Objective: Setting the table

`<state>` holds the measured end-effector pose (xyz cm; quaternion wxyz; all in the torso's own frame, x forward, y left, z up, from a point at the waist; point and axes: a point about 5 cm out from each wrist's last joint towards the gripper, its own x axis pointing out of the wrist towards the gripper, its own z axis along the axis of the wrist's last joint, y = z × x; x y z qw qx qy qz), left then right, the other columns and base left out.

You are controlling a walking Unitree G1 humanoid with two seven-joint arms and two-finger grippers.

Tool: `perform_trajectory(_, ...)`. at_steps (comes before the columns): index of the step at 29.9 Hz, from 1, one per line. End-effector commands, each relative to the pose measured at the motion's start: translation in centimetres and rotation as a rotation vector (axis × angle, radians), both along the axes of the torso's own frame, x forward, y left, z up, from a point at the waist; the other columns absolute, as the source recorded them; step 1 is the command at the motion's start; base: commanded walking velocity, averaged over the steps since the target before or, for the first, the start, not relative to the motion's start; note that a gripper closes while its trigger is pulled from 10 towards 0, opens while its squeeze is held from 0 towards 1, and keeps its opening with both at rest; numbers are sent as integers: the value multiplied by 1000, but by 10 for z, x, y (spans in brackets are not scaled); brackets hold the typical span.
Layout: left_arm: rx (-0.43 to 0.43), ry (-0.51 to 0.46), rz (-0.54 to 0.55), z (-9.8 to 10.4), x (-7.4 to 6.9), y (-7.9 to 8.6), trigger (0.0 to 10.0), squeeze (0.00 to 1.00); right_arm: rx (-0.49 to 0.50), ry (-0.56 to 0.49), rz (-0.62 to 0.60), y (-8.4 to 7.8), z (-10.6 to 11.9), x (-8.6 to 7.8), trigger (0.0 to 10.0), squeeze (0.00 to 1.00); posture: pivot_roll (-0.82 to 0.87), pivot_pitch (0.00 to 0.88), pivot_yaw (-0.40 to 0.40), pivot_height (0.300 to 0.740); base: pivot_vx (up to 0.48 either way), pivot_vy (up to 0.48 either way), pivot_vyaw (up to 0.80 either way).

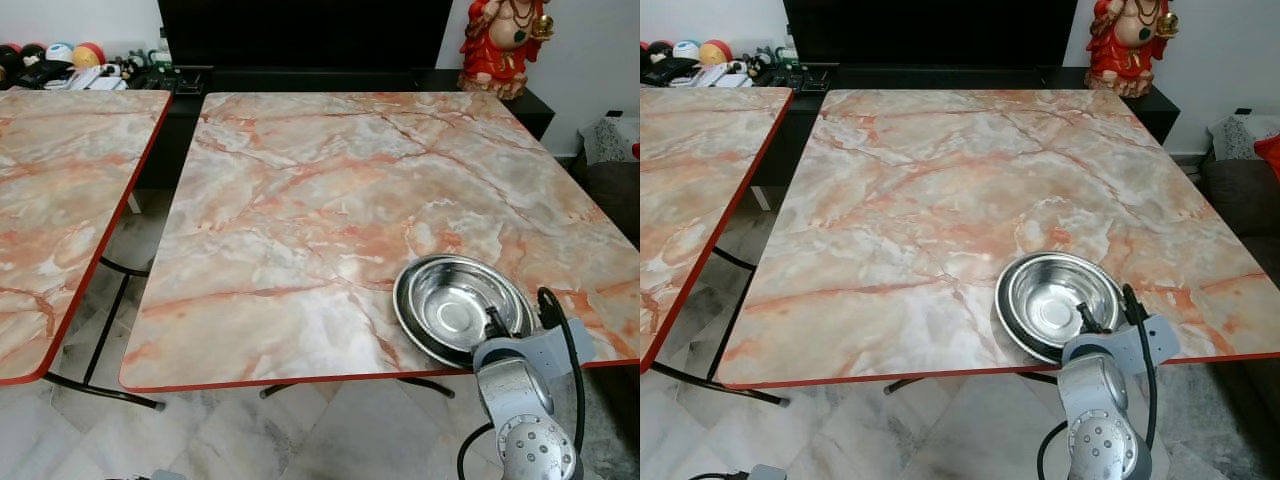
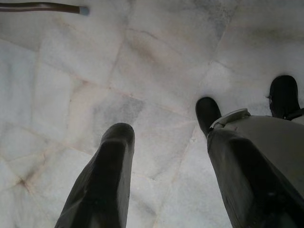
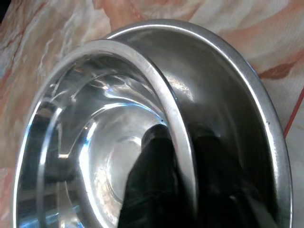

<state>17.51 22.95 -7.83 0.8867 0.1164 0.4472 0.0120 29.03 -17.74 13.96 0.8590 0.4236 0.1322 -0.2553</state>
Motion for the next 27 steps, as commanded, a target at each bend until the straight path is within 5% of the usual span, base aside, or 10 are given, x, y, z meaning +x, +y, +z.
perform_trajectory(1,12,40,4,-5,-11,3,10000,0,53,-9,-2,7,-1,1,10000,867,-13,158,-41,740,0,0,0)
perform_trajectory(22,13,43,1,-4,-10,3,10000,0,4,-4,-39,1,3,-5,10000,792,-18,157,-40,740,0,0,0)
perform_trajectory(25,13,42,0,-4,-10,3,10000,0,-8,-8,-39,2,5,-6,10000,737,-19,157,-39,740,0,0,0)
perform_trajectory(26,13,41,-1,-4,-10,3,10000,0,-18,-19,-41,1,8,-6,10000,545,-19,157,-39,740,0,0,0)
perform_trajectory(27,13,41,-1,-4,-10,3,10000,0,-18,-19,-41,1,8,-6,10000,545,-19,157,-39,740,0,0,0)
